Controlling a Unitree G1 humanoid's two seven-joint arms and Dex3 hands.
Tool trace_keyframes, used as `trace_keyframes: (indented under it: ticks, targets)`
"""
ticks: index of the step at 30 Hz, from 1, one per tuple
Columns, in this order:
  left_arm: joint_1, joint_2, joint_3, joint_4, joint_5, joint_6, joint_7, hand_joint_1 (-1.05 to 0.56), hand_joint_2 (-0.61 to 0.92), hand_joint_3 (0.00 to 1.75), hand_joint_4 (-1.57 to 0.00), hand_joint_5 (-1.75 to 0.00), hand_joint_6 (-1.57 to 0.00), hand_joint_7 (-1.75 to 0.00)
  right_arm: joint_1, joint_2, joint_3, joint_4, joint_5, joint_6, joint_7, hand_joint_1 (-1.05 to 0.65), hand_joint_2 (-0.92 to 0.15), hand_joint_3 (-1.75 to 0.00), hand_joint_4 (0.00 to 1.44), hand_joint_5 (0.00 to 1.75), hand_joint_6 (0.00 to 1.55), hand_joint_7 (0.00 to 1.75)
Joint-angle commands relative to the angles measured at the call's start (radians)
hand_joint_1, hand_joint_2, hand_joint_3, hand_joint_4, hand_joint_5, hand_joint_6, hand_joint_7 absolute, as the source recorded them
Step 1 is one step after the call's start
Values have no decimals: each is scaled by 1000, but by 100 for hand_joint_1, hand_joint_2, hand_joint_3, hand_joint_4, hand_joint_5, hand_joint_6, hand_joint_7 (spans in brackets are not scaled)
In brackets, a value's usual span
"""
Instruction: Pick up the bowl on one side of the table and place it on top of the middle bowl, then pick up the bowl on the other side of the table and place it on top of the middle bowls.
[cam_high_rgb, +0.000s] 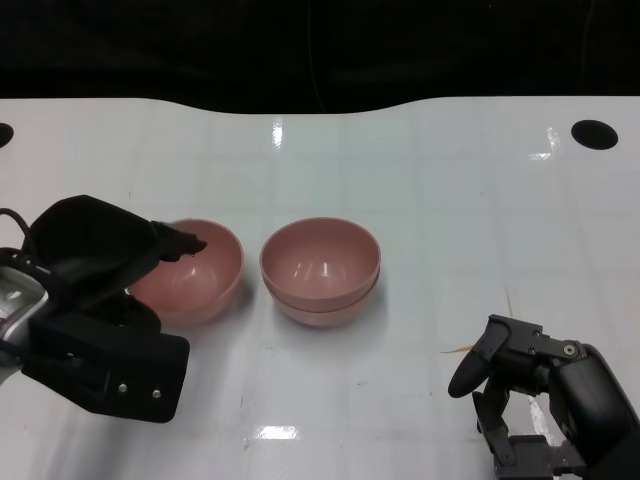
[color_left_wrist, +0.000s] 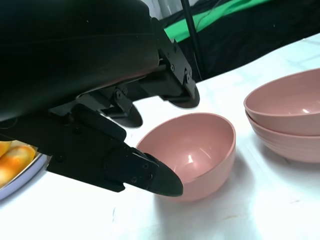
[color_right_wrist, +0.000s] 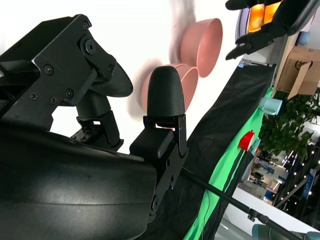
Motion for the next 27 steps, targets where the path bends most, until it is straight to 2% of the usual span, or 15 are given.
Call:
trace_keyframes:
  ticks: [1,4,8,11,19,27]
  targets:
    - [19,27,29,-44,-31,33,-83,-77,87,0,-48,0,-34,0,8,-8,-6,-17,7,-3,1,0,-33,-140,79,166,75,139]
    - [17,30,31,-62,-33,38,-133,-82,87,0,-42,0,-30,0,8,-7,-7,-20,8,-1,1,0,-33,-141,79,166,75,139]
    - [13,35,8,-46,20,14,-111,-89,89,1,-42,-1,-29,0,8,-8,-8,-21,10,1,2,1,-32,-140,79,165,75,139]
    - [16,30,-2,-40,48,14,-106,-88,89,1,-43,-1,-31,-1,8,-13,-10,-18,12,-10,7,0,-33,-141,79,165,75,140]
    - [-6,1,-53,85,141,-28,74,-86,86,0,-52,-6,-39,-3,11,-10,-7,-26,6,3,4,0,-32,-140,80,165,75,140]
    - [-38,-33,-101,177,219,-3,173,-79,87,0,-54,-6,-42,-2,17,-8,-4,-36,4,11,4,1,-32,-140,80,166,75,139]
